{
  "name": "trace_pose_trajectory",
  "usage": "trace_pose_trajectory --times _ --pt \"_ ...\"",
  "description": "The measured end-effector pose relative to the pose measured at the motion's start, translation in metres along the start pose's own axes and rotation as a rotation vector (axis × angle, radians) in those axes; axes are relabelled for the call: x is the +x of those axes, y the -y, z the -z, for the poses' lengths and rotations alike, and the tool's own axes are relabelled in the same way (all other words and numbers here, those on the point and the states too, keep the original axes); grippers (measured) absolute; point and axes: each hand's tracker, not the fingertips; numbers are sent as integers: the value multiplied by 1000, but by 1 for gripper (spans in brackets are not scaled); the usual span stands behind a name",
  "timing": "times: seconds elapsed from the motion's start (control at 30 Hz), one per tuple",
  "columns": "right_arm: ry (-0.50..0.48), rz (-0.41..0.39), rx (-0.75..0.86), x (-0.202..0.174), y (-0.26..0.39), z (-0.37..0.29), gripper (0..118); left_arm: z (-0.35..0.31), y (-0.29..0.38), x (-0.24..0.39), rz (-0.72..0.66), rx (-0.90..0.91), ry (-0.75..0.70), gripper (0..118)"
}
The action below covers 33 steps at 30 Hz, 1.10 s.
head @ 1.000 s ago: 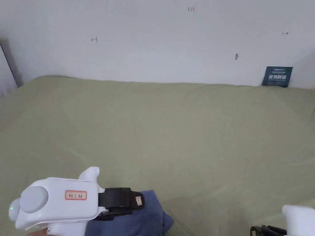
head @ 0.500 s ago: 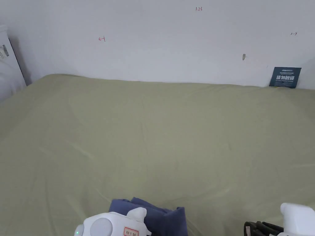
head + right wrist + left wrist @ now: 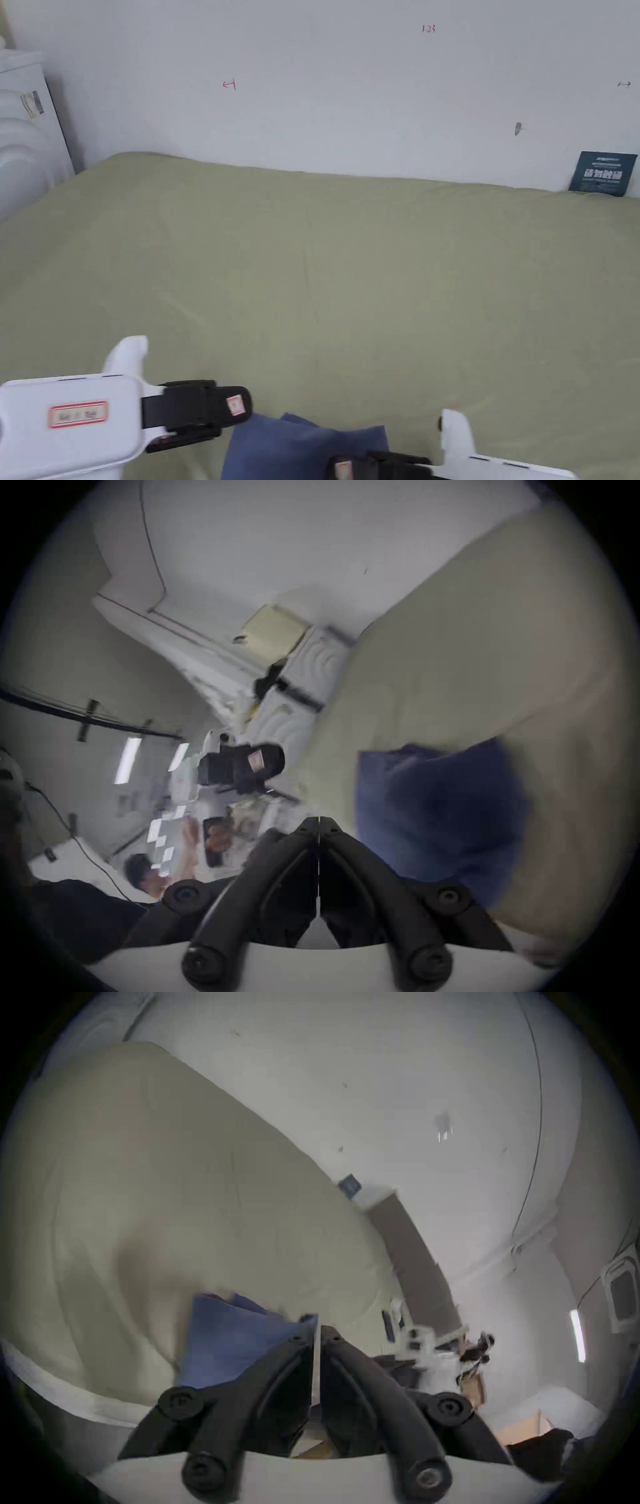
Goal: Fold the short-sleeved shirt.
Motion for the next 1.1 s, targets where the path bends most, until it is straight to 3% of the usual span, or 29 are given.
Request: trace_pose_trajectory --times 0.07,0.17,0.23,0.27,0.3,0.33,0.37,0.43,0.47,0.53,0.63,0.7,0.83,0.87,0.9,0.93,1.03,1.1 --pt "-51 104 -6 30 0 23 2 -11 1 -22 -84 22 9 4" --pt "9 258 -22 75 6 39 2 -10 6 -51 -163 0 14 4" --pt "174 288 -59 97 13 35 2 -3 10 -63 -172 -41 -26 4" --pt "181 292 -70 105 16 31 2 4 11 -67 -161 -84 -26 4" --pt "98 316 -53 111 19 23 2 10 12 -72 -149 -125 -30 4" --pt "34 364 -3 113 22 16 2 17 15 -78 -138 -151 -37 14" --pt "53 377 7 114 22 13 2 24 16 -83 -137 -187 -37 30" --pt "60 360 2 115 23 11 2 45 21 -91 -148 -257 -17 79" --pt "60 358 0 115 22 13 2 55 23 -94 -149 -294 4 89" --pt "56 354 -2 115 21 14 2 73 21 -113 -113 -349 20 91" --pt "42 362 5 118 22 14 2 93 27 -124 7 -408 -68 92" --pt "46 360 4 118 23 14 2 96 27 -125 8 -356 53 97" --pt "44 362 9 117 22 14 2 121 29 -117 -45 -353 95 93" --pt "46 359 9 116 22 14 2 127 30 -115 -40 -368 99 80" --pt "49 359 10 116 22 14 2 130 31 -111 -36 -364 92 50" --pt "53 357 13 113 22 14 2 132 30 -111 -54 -360 63 28" --pt "100 281 43 102 22 14 2 129 26 -131 -185 -349 65 28" --pt "114 257 39 99 22 15 2 124 27 -129 -155 -354 81 28"
